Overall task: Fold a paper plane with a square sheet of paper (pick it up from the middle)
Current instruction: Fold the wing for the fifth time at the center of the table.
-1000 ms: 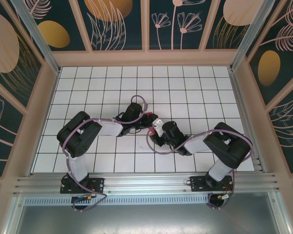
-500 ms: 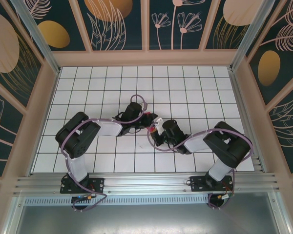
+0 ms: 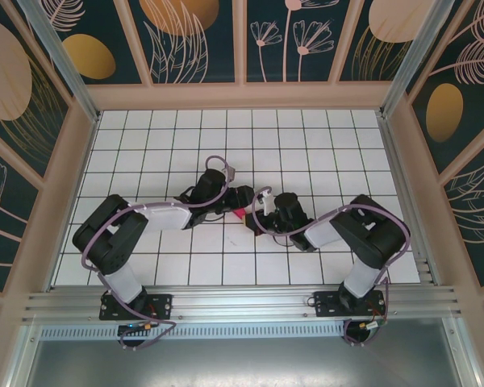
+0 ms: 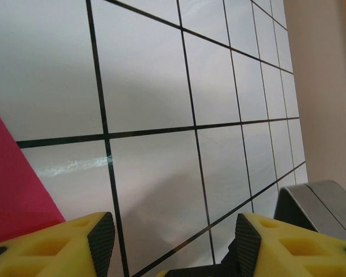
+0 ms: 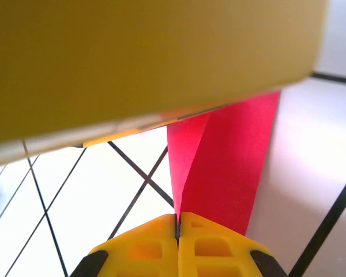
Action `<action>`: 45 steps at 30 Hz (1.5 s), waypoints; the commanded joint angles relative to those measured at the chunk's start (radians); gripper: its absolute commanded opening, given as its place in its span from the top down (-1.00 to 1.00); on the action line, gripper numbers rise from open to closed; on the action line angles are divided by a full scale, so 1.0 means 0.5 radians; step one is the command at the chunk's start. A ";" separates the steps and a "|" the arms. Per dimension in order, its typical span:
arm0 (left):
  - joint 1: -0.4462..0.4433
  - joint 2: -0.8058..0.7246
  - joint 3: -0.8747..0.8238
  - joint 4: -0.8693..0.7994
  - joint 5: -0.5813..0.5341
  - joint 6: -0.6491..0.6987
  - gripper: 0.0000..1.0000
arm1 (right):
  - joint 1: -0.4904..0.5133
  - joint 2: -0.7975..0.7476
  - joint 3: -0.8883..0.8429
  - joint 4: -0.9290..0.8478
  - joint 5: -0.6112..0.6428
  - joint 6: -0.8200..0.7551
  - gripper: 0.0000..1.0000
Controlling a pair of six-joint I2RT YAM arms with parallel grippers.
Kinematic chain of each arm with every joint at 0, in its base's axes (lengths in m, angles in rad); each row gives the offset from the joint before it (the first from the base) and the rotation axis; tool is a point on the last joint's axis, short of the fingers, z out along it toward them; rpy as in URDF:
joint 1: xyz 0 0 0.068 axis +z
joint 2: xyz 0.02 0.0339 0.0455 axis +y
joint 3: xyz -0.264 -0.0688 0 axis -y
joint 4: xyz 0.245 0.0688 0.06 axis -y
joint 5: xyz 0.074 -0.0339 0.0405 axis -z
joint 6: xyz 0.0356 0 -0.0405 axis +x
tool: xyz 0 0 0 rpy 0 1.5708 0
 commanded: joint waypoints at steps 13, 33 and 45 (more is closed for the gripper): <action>-0.015 -0.140 -0.128 0.293 0.132 0.031 -0.19 | -0.069 0.259 -0.021 0.055 -0.222 0.389 1.00; -0.016 0.098 -0.240 0.397 0.043 -0.006 0.00 | -0.092 0.373 0.034 -0.063 -0.239 0.526 1.00; -0.016 0.307 -0.176 0.345 -0.016 -0.011 0.03 | -0.093 0.329 0.057 -0.148 -0.255 0.565 1.00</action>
